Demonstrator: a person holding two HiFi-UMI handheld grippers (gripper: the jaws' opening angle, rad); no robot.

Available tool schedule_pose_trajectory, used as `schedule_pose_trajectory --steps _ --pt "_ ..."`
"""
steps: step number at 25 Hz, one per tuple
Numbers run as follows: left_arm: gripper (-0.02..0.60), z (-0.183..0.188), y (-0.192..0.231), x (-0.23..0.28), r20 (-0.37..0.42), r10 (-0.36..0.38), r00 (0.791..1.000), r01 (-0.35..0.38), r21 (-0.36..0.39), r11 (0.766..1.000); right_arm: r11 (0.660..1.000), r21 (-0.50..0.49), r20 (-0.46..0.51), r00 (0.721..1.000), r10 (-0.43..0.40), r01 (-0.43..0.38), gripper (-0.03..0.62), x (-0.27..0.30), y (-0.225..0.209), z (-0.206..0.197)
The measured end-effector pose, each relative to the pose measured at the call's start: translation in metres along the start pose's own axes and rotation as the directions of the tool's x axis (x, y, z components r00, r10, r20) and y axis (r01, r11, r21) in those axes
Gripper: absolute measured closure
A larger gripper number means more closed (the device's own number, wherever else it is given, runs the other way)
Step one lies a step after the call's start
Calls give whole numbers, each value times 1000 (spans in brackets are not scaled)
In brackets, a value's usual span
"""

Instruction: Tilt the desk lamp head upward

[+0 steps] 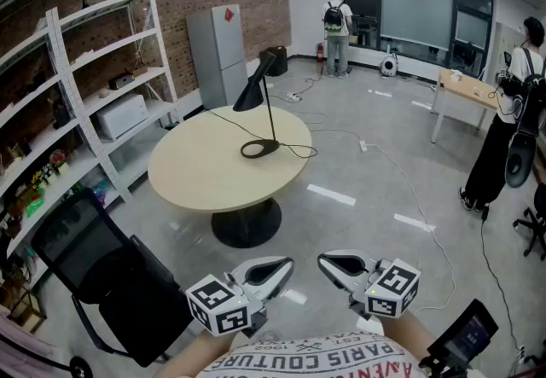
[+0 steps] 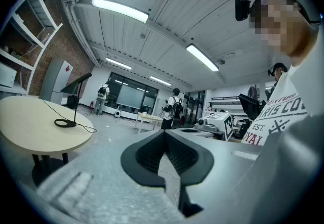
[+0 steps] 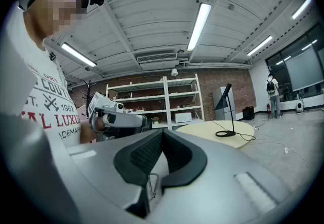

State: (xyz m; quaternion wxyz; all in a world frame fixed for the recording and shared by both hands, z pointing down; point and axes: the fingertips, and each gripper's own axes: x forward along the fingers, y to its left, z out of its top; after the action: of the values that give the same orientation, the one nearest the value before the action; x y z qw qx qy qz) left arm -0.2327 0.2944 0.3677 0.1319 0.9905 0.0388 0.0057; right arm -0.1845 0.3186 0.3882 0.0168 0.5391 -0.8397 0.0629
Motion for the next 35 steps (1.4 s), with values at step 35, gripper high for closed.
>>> schedule_pose_trajectory --steps 35 --pt "586 -9 16 40 18 -50 999 51 -70 996 996 50 10 997 -70 69 588 -13 -43 -8"
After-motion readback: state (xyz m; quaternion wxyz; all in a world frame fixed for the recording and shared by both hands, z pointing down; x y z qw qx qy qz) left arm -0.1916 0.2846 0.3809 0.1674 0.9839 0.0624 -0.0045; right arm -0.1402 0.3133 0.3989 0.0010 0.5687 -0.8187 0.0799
